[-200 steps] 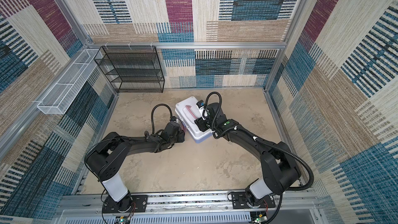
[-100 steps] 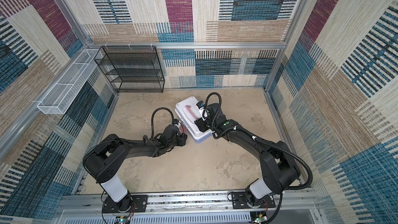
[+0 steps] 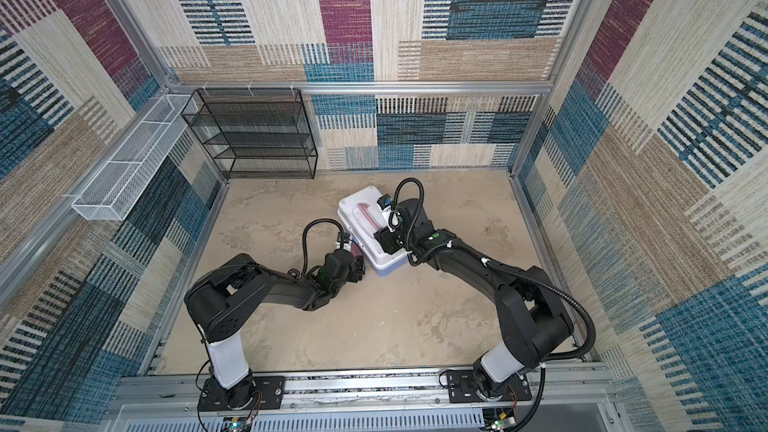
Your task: Pack the tool kit
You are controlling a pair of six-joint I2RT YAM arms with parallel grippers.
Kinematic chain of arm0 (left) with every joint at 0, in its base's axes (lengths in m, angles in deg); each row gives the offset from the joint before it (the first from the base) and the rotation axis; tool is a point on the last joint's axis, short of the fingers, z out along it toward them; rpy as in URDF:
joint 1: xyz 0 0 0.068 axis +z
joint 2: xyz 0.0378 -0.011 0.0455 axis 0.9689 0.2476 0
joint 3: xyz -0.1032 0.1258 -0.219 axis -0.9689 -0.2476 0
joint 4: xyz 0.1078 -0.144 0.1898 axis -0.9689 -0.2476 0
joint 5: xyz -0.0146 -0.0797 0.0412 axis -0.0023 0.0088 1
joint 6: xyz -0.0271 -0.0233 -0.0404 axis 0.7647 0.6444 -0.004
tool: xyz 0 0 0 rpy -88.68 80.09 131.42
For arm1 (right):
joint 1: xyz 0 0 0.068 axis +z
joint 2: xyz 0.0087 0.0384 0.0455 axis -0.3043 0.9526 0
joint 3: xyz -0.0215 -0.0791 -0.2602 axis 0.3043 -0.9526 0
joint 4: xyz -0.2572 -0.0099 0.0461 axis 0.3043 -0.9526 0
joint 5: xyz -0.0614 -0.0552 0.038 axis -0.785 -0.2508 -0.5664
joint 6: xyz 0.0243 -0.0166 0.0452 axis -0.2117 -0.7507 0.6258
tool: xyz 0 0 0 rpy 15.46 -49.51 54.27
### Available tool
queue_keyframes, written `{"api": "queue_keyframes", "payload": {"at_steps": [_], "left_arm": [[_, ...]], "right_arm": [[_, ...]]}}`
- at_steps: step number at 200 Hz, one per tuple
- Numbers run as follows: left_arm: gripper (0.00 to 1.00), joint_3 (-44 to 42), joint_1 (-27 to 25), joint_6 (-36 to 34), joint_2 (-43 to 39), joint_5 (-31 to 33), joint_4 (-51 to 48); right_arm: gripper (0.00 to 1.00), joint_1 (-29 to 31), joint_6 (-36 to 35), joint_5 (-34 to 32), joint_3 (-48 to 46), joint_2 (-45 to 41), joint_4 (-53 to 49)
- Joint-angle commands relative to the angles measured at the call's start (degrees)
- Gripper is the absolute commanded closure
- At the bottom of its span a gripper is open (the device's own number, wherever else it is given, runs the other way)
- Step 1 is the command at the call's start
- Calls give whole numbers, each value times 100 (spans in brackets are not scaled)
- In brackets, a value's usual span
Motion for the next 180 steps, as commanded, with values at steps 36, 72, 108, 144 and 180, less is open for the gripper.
{"api": "queue_keyframes", "payload": {"at_steps": [36, 72, 108, 144, 180], "left_arm": [[19, 80, -31, -639, 327, 820, 1088], [19, 76, -35, -954, 483, 865, 1584], [20, -38, -35, -1086, 392, 934, 1781], [21, -70, -30, -1182, 156, 999, 1577], [21, -188, -30, -1335, -108, 1109, 1486]], "right_arm": [[42, -12, 100, -28, -43, -55, 50], [42, -13, 210, 62, -187, -167, 183], [42, -8, 219, 3, -226, -230, 170], [42, -12, 276, 20, -255, -226, 214], [42, -10, 286, 38, -211, -230, 233]]}}
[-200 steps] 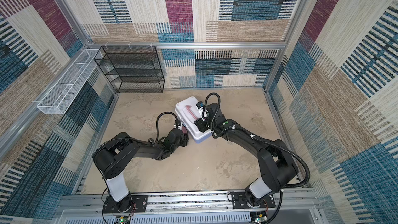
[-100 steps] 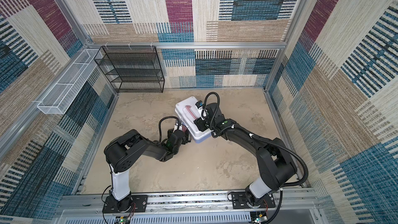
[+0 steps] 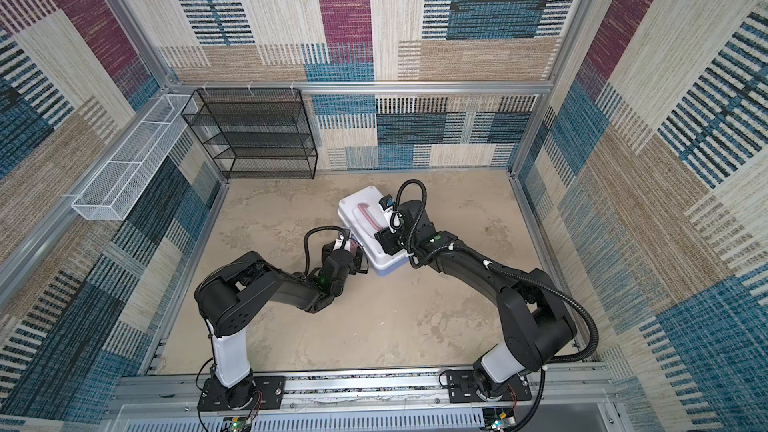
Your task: Pack the tool kit
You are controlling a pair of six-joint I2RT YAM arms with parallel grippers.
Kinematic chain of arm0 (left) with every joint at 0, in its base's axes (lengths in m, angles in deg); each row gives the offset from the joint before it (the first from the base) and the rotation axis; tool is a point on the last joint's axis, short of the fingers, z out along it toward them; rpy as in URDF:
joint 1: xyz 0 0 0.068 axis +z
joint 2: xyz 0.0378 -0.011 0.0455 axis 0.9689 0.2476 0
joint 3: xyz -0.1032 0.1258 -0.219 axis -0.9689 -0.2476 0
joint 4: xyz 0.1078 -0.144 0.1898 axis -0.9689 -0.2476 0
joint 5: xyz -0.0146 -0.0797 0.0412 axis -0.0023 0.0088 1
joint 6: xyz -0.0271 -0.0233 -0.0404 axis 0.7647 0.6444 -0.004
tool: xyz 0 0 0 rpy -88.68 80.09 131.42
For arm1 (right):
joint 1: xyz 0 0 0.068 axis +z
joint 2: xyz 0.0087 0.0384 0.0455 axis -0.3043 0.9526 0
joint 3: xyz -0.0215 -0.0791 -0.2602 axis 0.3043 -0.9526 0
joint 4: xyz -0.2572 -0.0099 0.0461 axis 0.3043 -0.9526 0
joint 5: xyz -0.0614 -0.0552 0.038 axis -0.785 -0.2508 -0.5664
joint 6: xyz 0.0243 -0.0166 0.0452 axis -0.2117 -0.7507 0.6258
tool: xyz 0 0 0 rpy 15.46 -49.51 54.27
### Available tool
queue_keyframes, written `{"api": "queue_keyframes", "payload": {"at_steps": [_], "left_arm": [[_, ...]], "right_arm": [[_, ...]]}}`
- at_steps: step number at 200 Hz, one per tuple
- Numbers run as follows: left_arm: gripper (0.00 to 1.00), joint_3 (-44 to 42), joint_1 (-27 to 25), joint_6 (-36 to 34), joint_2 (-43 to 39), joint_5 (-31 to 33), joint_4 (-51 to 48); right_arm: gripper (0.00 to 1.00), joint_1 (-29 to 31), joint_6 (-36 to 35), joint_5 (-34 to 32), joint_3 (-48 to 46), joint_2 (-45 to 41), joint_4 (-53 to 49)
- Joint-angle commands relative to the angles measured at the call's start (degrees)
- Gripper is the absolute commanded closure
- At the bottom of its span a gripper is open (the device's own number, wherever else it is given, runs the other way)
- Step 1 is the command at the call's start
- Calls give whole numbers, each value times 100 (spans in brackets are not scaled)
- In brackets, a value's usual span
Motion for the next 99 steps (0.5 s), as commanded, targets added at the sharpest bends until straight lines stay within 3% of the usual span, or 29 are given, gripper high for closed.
{"api": "queue_keyframes", "payload": {"at_steps": [1, 99], "left_arm": [[21, -48, -7, -202, -175, 146, 284], [20, -136, 60, -234, -668, -55, -585]], "right_arm": [[42, -7, 80, 27, 29, -27, 84], [43, 0, 203, 133, 288, -27, 94]]}}
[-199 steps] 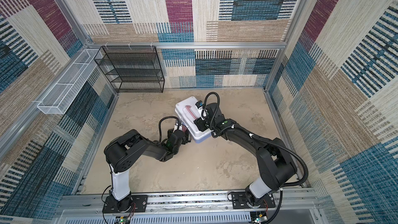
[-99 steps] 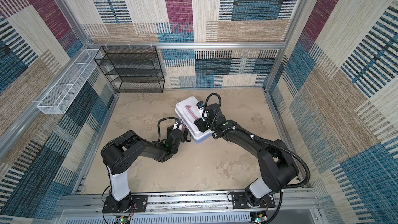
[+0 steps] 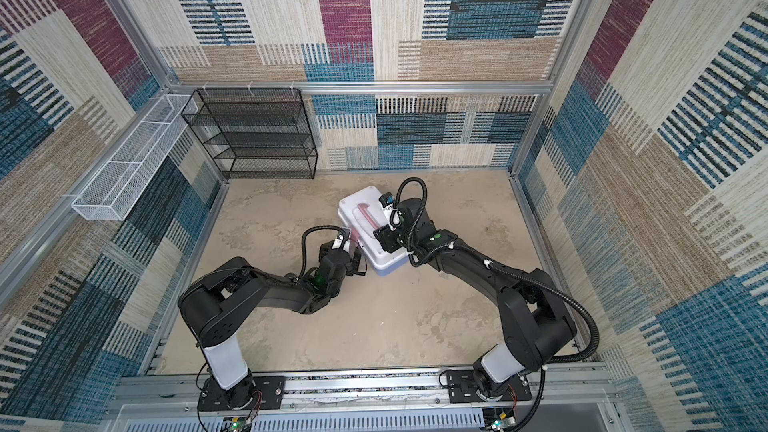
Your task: Pack the tool kit
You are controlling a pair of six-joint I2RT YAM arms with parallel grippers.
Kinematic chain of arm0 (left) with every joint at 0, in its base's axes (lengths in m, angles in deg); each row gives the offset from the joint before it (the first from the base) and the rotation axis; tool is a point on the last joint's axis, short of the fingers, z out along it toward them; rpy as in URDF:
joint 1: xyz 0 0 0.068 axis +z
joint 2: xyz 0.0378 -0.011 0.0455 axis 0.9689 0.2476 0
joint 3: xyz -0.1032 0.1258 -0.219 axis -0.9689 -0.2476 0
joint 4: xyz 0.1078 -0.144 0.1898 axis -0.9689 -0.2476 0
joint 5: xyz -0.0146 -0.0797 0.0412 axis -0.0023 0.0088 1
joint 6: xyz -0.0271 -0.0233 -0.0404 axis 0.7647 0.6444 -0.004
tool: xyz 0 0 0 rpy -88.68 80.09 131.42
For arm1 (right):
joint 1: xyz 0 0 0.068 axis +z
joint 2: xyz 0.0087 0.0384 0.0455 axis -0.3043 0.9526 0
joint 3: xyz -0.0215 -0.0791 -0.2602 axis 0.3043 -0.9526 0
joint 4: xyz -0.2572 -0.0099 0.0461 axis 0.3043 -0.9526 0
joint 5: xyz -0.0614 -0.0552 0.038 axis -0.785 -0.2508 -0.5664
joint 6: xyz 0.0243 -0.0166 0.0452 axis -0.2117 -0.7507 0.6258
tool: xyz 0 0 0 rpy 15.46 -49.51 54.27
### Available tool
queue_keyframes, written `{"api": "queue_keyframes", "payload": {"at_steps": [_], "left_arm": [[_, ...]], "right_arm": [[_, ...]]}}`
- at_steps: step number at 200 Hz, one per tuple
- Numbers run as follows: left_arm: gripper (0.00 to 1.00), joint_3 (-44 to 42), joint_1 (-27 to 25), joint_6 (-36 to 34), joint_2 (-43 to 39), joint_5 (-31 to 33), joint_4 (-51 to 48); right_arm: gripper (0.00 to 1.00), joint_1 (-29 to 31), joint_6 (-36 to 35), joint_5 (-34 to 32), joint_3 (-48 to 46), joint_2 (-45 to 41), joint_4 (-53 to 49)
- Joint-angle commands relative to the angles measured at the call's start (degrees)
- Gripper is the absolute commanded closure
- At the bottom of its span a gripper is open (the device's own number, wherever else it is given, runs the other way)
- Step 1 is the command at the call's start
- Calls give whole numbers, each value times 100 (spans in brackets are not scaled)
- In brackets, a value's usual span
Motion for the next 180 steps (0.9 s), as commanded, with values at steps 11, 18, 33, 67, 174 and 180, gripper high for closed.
{"api": "queue_keyframes", "payload": {"at_steps": [11, 18, 33, 67, 174, 180], "left_arm": [[20, -11, 68, 26, -211, -33, -200], [20, -15, 82, 26, -262, -52, -255], [20, -33, 122, 17, -364, -126, -340], [20, -41, 204, 61, -480, -193, -530], [19, -181, 405, 322, -791, -299, -879], [19, -189, 410, 341, -806, -296, -913]], "right_arm": [[43, 0, 104, 126, 154, -38, 86], [43, 0, 99, 148, 175, -57, 85], [43, 5, 119, 170, 200, -71, 101], [44, 17, 158, 240, 277, -89, 120], [51, 253, 246, 176, 515, -4, 42], [52, 268, 271, 195, 539, 20, 41]]}}
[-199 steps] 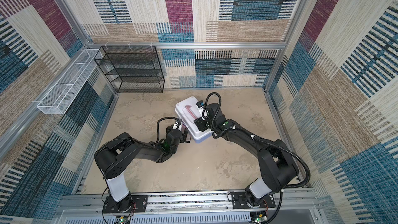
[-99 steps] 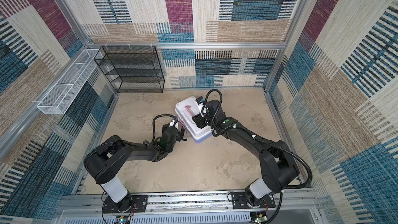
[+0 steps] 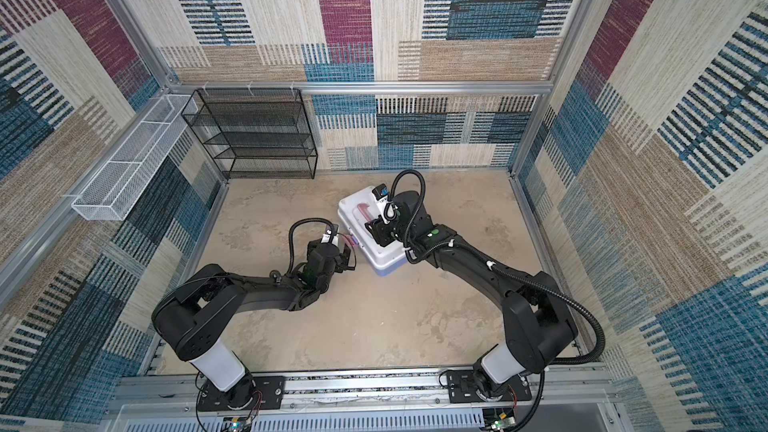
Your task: Pack the tool kit
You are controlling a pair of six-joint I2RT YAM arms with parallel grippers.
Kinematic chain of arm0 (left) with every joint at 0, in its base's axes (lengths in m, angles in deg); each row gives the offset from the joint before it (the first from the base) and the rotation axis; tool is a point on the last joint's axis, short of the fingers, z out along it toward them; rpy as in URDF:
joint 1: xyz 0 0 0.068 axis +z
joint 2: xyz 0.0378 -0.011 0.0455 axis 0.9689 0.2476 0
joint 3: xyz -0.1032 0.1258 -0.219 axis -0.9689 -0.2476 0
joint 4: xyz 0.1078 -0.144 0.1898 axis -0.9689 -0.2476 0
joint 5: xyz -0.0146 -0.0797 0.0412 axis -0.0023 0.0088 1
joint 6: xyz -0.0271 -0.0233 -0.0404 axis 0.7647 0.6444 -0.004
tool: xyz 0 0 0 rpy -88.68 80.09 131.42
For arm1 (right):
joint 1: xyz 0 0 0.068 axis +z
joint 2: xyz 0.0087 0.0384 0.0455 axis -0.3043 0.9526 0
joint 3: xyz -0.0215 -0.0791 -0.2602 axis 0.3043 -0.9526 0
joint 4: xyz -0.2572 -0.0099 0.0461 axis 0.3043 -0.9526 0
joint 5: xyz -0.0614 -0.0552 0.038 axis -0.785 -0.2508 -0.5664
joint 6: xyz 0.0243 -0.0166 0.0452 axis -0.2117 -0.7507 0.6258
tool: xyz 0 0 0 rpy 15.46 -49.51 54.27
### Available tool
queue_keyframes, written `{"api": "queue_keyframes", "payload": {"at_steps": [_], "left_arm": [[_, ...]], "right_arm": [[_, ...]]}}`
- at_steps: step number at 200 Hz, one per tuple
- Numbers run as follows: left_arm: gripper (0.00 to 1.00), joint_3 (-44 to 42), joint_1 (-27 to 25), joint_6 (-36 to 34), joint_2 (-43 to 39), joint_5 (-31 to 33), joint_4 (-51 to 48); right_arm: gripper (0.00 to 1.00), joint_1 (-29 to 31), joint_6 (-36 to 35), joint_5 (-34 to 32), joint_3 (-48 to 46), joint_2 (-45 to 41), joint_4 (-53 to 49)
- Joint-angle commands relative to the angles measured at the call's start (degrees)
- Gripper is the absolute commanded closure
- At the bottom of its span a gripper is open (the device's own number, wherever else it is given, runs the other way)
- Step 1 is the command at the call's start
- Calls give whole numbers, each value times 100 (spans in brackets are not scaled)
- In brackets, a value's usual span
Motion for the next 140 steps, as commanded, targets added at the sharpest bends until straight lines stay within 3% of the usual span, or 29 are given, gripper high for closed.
{"api": "queue_keyframes", "payload": {"at_steps": [1, 140], "left_arm": [[19, -35, 18, 211, -82, -41, -90], [19, -178, 222, 483, -207, -510, -289]], "right_arm": [[52, 43, 160, 1, 106, 60, 68], [62, 766, 279, -409, 1301, 1357, -841]]}}
